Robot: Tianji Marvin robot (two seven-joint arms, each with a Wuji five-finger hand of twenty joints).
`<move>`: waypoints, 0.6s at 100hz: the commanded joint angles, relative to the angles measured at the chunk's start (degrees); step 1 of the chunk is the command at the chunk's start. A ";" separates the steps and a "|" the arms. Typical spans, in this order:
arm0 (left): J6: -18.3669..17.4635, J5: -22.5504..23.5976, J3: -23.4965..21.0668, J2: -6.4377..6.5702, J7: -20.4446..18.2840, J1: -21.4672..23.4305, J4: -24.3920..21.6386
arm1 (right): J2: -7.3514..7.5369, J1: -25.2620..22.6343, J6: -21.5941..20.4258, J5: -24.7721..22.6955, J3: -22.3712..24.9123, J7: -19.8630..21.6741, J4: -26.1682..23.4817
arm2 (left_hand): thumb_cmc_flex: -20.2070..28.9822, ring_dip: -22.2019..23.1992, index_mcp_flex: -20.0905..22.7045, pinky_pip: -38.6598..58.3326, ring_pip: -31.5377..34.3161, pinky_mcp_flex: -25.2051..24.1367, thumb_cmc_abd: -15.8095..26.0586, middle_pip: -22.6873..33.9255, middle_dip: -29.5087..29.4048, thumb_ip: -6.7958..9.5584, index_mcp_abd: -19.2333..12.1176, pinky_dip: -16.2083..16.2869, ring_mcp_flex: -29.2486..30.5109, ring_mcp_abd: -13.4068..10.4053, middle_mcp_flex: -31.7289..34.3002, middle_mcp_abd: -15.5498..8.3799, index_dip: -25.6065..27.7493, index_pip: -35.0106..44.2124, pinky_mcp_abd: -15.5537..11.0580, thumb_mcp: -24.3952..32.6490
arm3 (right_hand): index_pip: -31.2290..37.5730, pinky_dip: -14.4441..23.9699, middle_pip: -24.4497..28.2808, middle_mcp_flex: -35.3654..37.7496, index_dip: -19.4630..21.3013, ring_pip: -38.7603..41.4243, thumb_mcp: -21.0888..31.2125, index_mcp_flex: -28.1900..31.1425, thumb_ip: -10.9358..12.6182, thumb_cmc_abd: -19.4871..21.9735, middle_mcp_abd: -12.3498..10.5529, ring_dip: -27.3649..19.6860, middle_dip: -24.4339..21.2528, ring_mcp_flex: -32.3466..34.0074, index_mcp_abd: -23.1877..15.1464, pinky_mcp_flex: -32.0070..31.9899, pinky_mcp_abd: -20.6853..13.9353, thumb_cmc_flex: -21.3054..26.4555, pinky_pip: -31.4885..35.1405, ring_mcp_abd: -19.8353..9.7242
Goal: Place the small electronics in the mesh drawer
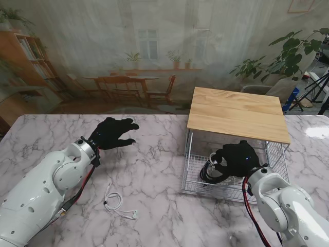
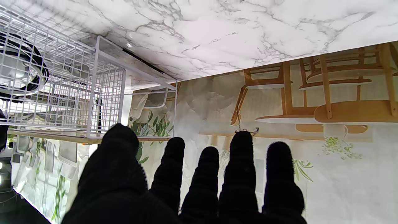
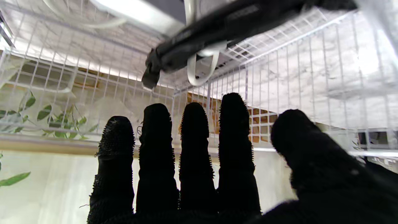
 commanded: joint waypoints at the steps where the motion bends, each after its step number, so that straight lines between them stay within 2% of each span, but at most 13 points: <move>1: -0.63 0.33 0.03 0.37 -1.58 0.08 -0.11 | -0.22 -1.00 0.00 0.47 0.37 0.37 -2.72 | -1.30 0.09 0.17 -1.81 -0.93 -0.71 2.62 0.19 0.30 -1.65 0.66 0.87 -1.01 -0.12 1.26 -0.63 -0.53 -0.09 0.49 -0.54 | -1.59 -0.77 -1.37 -1.75 1.55 -4.49 -0.54 -0.97 1.64 1.75 0.36 -1.46 -0.51 -1.74 0.48 -1.60 1.53 -1.61 -1.03 1.49; 12: -1.86 0.47 -0.44 0.73 -3.64 0.47 -0.12 | -0.69 -2.96 -0.56 1.08 1.42 -3.76 -4.31 | -1.26 -0.99 0.30 -1.94 -1.71 1.20 1.89 -2.02 -2.30 -1.74 1.16 -0.20 -0.68 -1.27 0.06 1.29 -1.62 -1.11 -3.46 -0.52 | -3.28 -0.85 -1.67 -2.79 3.62 -10.32 -0.96 -1.59 2.95 2.16 0.62 -5.70 -0.83 -1.45 0.58 -2.68 2.11 -2.50 -2.23 3.21; 21: -3.00 -0.81 -1.27 1.14 -7.23 1.27 -0.46 | -1.05 -4.92 -0.74 1.33 2.19 -7.04 -5.08 | -1.68 -2.63 -0.49 -1.44 -2.01 2.48 -0.01 -4.85 -6.93 -2.05 1.55 -3.67 -1.64 -1.34 -4.63 3.14 -5.84 -4.56 -6.48 -0.39 | -3.62 -0.94 -1.74 -3.01 4.31 -11.87 -1.17 -1.65 3.23 2.18 0.77 -6.72 -0.90 -1.50 0.53 -3.14 2.39 -2.76 -2.65 3.80; 28: -4.14 -0.11 -1.93 1.63 -9.25 1.86 -0.52 | -1.28 -6.53 -0.81 1.50 2.90 -9.00 -5.64 | -2.42 -3.32 -2.20 -0.83 -1.90 2.41 -2.27 -6.05 -8.87 -2.26 1.27 -5.49 -2.24 -1.45 -7.53 3.28 -8.59 -6.68 -8.02 -0.35 | -3.73 -1.01 -1.79 -3.11 4.55 -12.11 -1.28 -1.67 3.36 2.24 0.88 -6.84 -0.93 -1.73 0.59 -3.35 2.64 -2.85 -2.88 3.93; 36: -5.24 0.80 -2.54 2.12 -10.99 2.73 -0.54 | -1.55 -8.23 -0.89 1.58 3.81 -11.33 -6.11 | -2.65 -3.48 -4.51 -0.41 -1.84 2.20 -4.37 -6.43 -9.36 -2.41 0.68 -5.82 -2.61 -1.55 -9.11 2.94 -9.78 -8.04 -8.57 -0.60 | -3.85 -1.07 -1.78 -3.04 4.86 -12.21 -1.38 -1.60 3.51 2.27 0.89 -6.90 -0.93 -1.78 0.56 -3.51 2.79 -2.89 -3.07 3.97; 46: -6.32 3.30 -2.93 2.57 -10.90 3.91 -0.27 | -1.87 -10.11 -0.88 1.78 5.00 -13.84 -6.71 | -1.97 -2.50 -5.72 2.23 0.08 2.09 -6.49 -4.18 -8.51 -2.26 0.96 -5.46 -2.15 -1.09 -9.28 2.62 -12.13 -8.42 -8.82 0.08 | -4.05 -1.15 -1.81 -3.12 5.14 -12.33 -1.52 -1.66 3.59 2.37 0.92 -6.96 -0.93 -1.98 0.63 -3.78 3.00 -2.84 -3.33 4.06; 60: -6.98 6.71 -2.80 2.93 -8.51 5.46 0.43 | -2.17 -11.89 -0.92 1.87 6.38 -16.04 -7.13 | -0.65 0.19 -3.45 5.09 2.17 2.65 -7.63 -1.66 -5.74 -1.86 1.55 -3.18 -1.01 -1.02 -7.59 2.31 -11.18 -5.16 -8.37 0.40 | -4.23 -1.13 -1.82 -3.05 5.46 -12.41 -1.73 -1.58 3.63 2.46 0.99 -7.01 -0.92 -2.13 0.59 -3.71 3.16 -2.80 -3.36 4.13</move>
